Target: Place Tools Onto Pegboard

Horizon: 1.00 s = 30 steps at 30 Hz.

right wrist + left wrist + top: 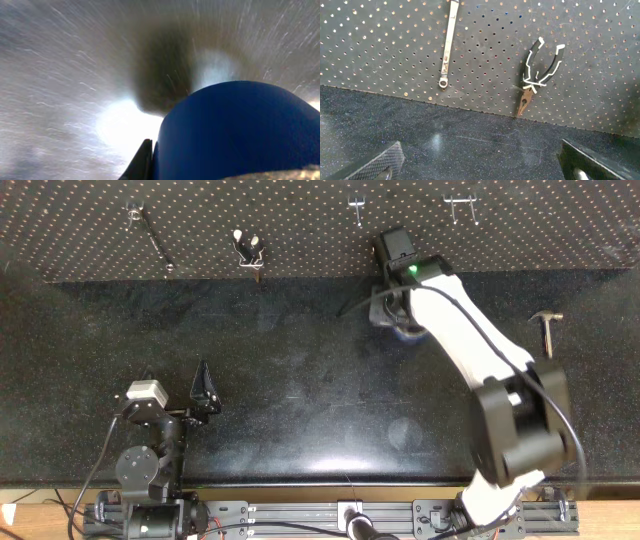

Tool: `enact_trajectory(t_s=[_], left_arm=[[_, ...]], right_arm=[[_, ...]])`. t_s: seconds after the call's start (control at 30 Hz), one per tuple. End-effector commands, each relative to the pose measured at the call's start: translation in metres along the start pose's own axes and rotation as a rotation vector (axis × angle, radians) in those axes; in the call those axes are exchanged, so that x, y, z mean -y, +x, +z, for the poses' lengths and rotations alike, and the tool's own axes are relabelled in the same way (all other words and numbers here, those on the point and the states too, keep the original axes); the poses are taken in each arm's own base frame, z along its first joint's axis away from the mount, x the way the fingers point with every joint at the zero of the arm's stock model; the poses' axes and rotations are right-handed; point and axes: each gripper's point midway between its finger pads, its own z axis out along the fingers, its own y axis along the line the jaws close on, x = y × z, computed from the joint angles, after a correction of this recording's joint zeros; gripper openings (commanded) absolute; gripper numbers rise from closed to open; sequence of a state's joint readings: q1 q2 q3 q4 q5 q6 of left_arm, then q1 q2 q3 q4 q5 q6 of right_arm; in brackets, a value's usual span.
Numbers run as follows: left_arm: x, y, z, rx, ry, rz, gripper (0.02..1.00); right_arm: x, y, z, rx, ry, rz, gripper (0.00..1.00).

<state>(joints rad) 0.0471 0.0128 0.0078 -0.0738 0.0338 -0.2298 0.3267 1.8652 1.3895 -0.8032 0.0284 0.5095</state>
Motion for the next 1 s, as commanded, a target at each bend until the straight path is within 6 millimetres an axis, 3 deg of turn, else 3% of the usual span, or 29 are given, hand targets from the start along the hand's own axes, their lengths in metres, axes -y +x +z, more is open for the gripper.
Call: enact_trajectory(t_s=[0.03, 0.17, 0.27, 0.37, 0.43, 0.57, 0.73, 0.83, 1.0], left_arm=[[-0.002, 0.0, 0.0, 0.003, -0.007, 0.002, 0.996], [-0.002, 0.0, 0.0, 0.003, -0.007, 0.002, 0.996], [-0.002, 0.0, 0.0, 0.003, -0.007, 0.002, 0.996], [-0.002, 0.0, 0.0, 0.003, -0.007, 0.002, 0.996], [-0.002, 0.0, 0.0, 0.003, -0.007, 0.002, 0.996], [-0.002, 0.0, 0.0, 0.003, -0.007, 0.002, 0.996], [-0.002, 0.0, 0.0, 0.003, -0.007, 0.002, 0.996], [-0.002, 0.0, 0.0, 0.003, -0.007, 0.002, 0.996], [-0.002, 0.0, 0.0, 0.003, -0.007, 0.002, 0.996]], right_arm=[[-0.02, -0.034, -0.09, 0.464, -0.092, 0.016, 0.075], [-0.02, -0.013, -0.102, 0.638, -0.237, 0.025, 0.08], [-0.017, -0.011, -0.117, 0.718, -0.282, 0.037, 0.075], [-0.036, -0.017, -0.158, 0.848, -0.388, 0.027, 0.077], [-0.05, -0.008, -0.168, 0.854, -0.424, -0.009, 0.075], [-0.058, -0.003, -0.172, 0.861, -0.433, -0.044, 0.075], [-0.081, 0.001, -0.178, 0.857, -0.451, -0.12, 0.075], [-0.087, -0.011, -0.175, 0.847, -0.396, -0.139, 0.075], [-0.077, -0.044, -0.168, 0.874, -0.213, -0.095, 0.075]])
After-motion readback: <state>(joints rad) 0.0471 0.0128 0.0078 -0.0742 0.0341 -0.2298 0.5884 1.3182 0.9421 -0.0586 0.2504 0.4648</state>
